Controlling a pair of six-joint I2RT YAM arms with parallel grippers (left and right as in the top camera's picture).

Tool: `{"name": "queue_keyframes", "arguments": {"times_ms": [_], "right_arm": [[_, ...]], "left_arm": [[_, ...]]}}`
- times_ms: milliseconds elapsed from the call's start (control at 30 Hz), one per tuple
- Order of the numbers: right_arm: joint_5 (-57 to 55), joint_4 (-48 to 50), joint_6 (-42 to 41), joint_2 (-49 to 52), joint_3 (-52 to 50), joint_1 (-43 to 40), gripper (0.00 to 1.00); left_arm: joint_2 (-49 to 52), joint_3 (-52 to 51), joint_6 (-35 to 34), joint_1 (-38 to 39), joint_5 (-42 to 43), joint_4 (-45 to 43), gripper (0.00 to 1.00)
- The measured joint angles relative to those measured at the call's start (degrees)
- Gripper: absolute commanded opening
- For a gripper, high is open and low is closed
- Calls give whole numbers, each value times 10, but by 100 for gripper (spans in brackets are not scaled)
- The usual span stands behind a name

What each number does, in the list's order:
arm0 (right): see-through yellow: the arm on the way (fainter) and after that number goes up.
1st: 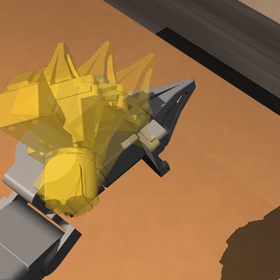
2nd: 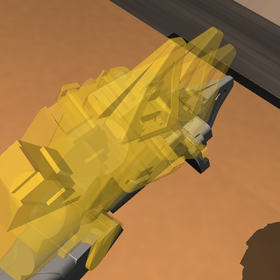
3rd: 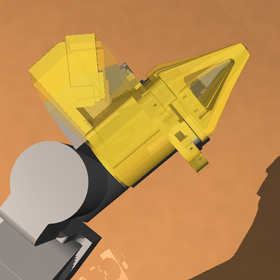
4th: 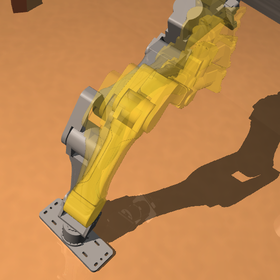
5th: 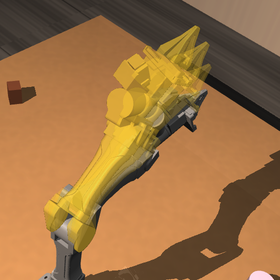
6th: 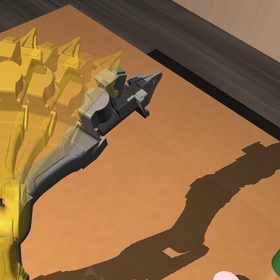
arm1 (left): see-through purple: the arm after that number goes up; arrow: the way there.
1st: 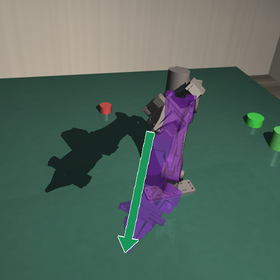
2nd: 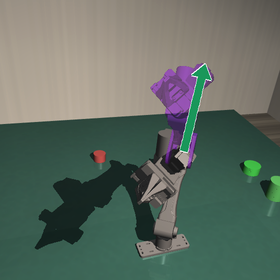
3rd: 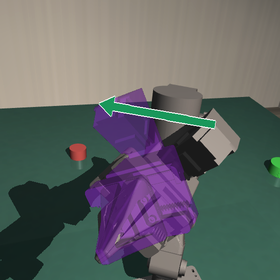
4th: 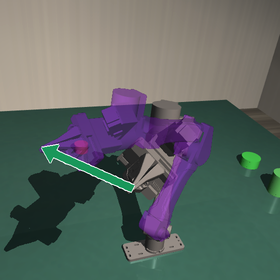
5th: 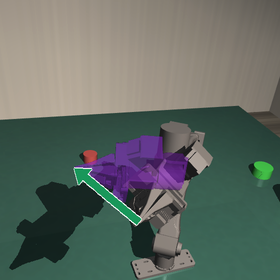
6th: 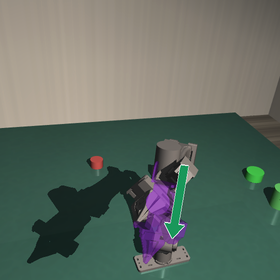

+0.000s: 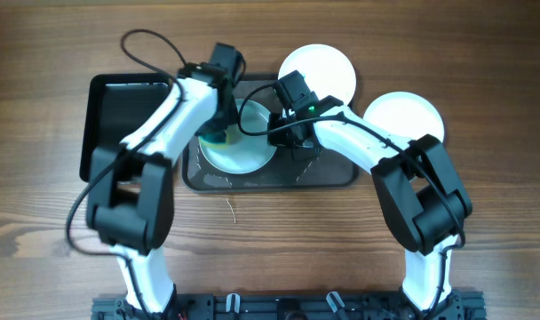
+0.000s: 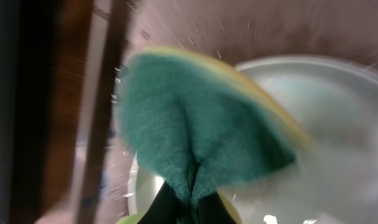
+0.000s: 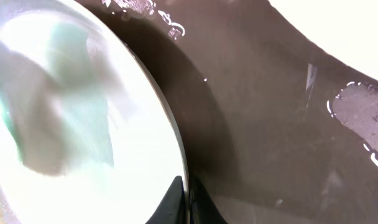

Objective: Clean dirty plates on tray and stack at the side

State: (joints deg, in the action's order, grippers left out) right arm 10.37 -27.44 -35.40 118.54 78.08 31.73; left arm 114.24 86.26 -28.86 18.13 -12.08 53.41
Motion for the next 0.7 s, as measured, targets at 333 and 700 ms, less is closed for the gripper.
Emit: {"name": "queue_keyframes", "arguments": {"times_ms": [333,700], "right_arm": [[-3,-44,46,-9,0,2,4],[-292,-114,123,-174,-1,88,4]], "left_arm": [[-99,14,-4,-72,0,43,4],[-99,14,23,-95,56,49,4]]}}
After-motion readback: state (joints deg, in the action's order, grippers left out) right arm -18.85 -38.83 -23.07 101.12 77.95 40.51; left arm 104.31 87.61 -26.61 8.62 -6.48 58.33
